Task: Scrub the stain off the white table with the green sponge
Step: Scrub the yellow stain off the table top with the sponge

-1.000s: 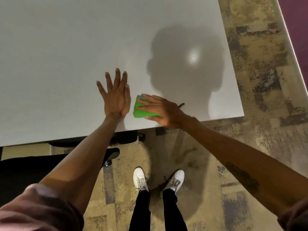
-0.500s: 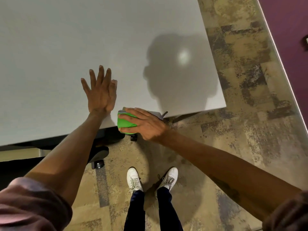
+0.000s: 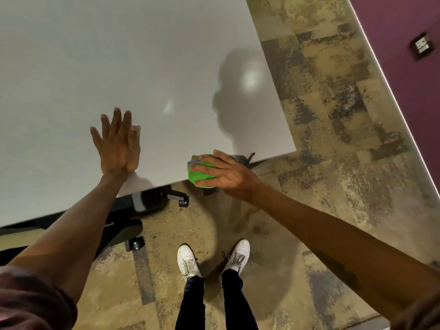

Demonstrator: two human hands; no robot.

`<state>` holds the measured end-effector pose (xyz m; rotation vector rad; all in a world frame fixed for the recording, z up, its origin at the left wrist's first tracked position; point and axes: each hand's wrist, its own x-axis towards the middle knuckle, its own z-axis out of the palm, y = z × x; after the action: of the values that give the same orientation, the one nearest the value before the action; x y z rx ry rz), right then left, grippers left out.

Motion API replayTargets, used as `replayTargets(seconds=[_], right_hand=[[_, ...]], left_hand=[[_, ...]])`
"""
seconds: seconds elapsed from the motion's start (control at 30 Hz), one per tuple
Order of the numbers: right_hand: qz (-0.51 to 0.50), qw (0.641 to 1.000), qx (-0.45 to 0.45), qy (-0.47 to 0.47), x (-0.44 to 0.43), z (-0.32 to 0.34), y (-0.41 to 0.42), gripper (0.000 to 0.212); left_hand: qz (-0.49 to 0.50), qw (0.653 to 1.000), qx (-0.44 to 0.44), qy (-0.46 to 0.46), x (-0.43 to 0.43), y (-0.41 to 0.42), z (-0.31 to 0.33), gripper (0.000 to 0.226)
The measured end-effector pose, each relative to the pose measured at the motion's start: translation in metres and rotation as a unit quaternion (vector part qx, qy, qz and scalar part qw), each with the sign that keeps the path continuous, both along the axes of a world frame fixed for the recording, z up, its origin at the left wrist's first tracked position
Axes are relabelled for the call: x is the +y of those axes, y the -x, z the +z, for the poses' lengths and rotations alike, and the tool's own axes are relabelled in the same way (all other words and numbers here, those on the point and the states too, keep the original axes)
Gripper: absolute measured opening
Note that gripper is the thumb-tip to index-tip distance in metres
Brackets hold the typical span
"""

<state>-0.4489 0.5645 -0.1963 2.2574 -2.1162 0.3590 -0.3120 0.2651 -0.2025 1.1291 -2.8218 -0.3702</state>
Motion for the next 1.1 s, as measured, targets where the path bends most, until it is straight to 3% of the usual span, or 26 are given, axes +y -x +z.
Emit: replayTargets(seconds=[0.17,0.33,0.47,0.57,0.83,1.1], right_hand=[[-0.015,1.0,0.002,0.003,0.032,0.005,0.026,0.031],[-0.054,0.994,0.009,-0.094,0.073,0.01,0.063,0.051],[-0.072,0.989,0.055,-0.12,0.099,0.014,0.085,0.063],[-0.088,0.986,0.063,-0.126,0.118,0.015,0.1,0.076],[-0.156,0.977,0.031,-0.14,0.159,0.02,0.122,0.078],[-0.277,0.951,-0.049,-0.129,0.186,0.011,0.117,0.085]], left_hand=[[-0.008,1.0,-0.002,0.014,-0.002,0.002,-0.001,0.05],[0.033,0.996,-0.048,0.063,0.003,0.016,0.001,0.043],[0.153,0.981,-0.115,0.035,0.015,0.058,0.006,0.064],[0.213,0.975,-0.062,0.026,0.031,0.077,0.007,0.075],[0.109,0.991,-0.016,0.077,0.037,0.078,0.006,0.055],[0.113,0.991,-0.003,0.067,0.036,0.077,0.005,0.055]])
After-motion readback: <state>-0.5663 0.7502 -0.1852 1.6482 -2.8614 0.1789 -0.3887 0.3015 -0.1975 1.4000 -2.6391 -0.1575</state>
